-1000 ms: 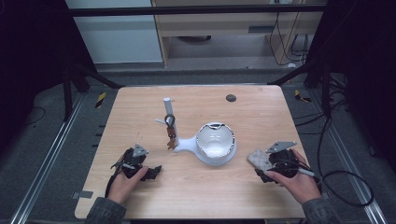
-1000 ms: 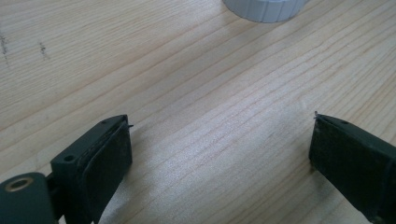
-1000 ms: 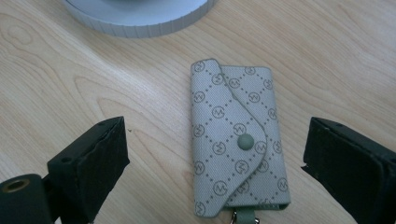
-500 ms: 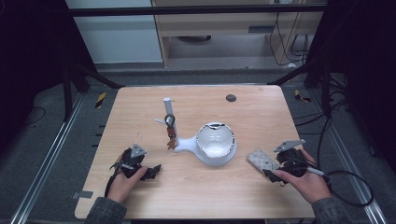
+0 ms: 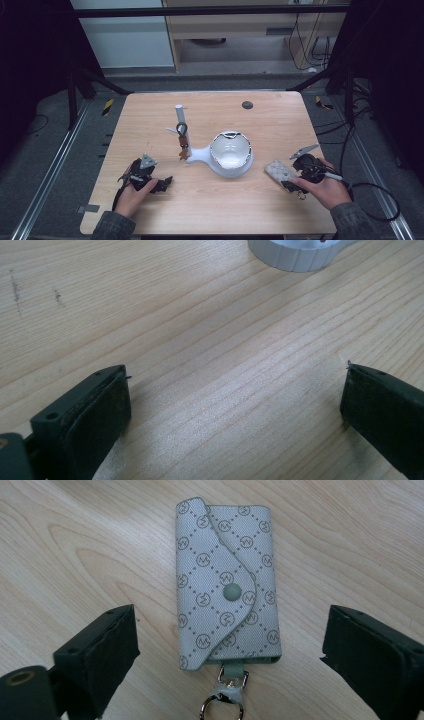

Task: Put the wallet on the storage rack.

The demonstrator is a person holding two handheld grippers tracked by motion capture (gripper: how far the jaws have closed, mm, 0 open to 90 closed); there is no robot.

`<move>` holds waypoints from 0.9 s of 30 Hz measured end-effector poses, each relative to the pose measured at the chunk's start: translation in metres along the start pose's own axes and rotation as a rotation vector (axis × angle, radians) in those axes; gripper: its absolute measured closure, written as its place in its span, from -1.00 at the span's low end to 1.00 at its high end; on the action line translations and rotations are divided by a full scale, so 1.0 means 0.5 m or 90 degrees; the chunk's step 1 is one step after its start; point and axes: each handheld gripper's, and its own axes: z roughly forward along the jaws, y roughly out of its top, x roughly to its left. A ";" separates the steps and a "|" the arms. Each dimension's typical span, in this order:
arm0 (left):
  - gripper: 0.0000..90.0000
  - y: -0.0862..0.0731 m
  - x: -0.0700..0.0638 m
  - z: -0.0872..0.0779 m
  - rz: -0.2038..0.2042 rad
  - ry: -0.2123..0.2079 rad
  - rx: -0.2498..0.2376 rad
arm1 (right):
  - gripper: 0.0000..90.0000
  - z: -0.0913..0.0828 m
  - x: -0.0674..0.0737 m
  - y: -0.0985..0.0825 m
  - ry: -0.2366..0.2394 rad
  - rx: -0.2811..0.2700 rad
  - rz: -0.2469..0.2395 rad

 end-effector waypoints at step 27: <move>-1.00 0.001 -0.001 0.001 0.003 -0.006 -0.001 | -0.67 0.064 -0.008 0.015 0.004 0.129 0.004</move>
